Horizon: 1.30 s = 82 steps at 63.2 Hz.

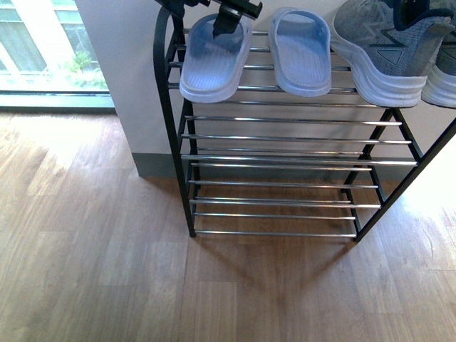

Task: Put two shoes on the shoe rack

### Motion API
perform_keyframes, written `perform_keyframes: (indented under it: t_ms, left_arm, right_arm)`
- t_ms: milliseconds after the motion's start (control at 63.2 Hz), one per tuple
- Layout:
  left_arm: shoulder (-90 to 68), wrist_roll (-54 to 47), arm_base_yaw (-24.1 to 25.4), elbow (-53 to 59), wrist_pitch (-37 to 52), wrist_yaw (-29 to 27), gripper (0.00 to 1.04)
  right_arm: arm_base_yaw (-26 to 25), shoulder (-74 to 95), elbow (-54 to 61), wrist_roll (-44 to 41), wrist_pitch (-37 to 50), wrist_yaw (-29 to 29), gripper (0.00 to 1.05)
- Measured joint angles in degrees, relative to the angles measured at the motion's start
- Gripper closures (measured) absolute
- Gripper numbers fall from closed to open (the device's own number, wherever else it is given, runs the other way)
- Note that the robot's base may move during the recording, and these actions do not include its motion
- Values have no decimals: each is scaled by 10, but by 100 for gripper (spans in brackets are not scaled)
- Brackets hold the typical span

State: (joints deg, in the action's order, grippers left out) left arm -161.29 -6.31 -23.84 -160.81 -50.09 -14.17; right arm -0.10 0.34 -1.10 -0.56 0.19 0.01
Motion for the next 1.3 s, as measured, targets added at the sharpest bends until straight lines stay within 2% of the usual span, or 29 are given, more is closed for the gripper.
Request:
perform_keyframes:
  t_ms: [47,63,79,95,158,174,190,222,269,285,301,332,427,570,665,887,1029,1298]
  left_arm:
    - [-1,0,0,-6,-3,0,33]
    - [-1,1,0,-17,-8,4,25]
    - [-1,1,0,-17,-8,4,25]
    - [-1,3,0,-25,-12,8,20]
    - [-1,4,0,-33,-15,15,14]
    - [-1,7,0,-36,-15,19,11]
    - [-1,9,0,-42,-17,24,2]
    - [-1,11,0,-44,-17,28,0]
    - [0,13,1,-45,-17,33,3]
    - [3,19,2,-45,-18,39,12]
    - [15,25,3,-26,-5,47,13]
    - [45,26,5,25,29,51,8]
    - [150,26,14,172,100,32,10]
    - [281,18,36,306,153,1,9]
    - [385,-4,67,424,197,-24,9]
    - [523,-26,133,639,266,-28,9]
    - [679,-17,177,806,308,-26,9]
    - [901,6,205,1005,340,-40,9]
  right_arm:
    - [0,0,0,0,0,0,9]
    - [0,0,0,0,0,0,9]
    - [0,0,0,0,0,0,9]
    - [0,0,0,0,0,0,9]
    - [0,0,0,0,0,0,9]
    - [0,0,0,0,0,0,9]
    - [0,0,0,0,0,0,9]
    - [0,0,0,0,0,0,9]
    - [0,0,0,0,0,0,9]
    - [0,0,0,0,0,0,9]
    - [0,0,0,0,0,0,9]
    - [0,0,0,0,0,0,9]
    - [0,0,0,0,0,0,9]
    - [0,0,0,0,0,0,9]
    - [0,0,0,0,0,0,9]
    - [0,0,0,0,0,0,9]
    - [0,0,0,0,0,0,9]
    - [0,0,0,0,0,0,9]
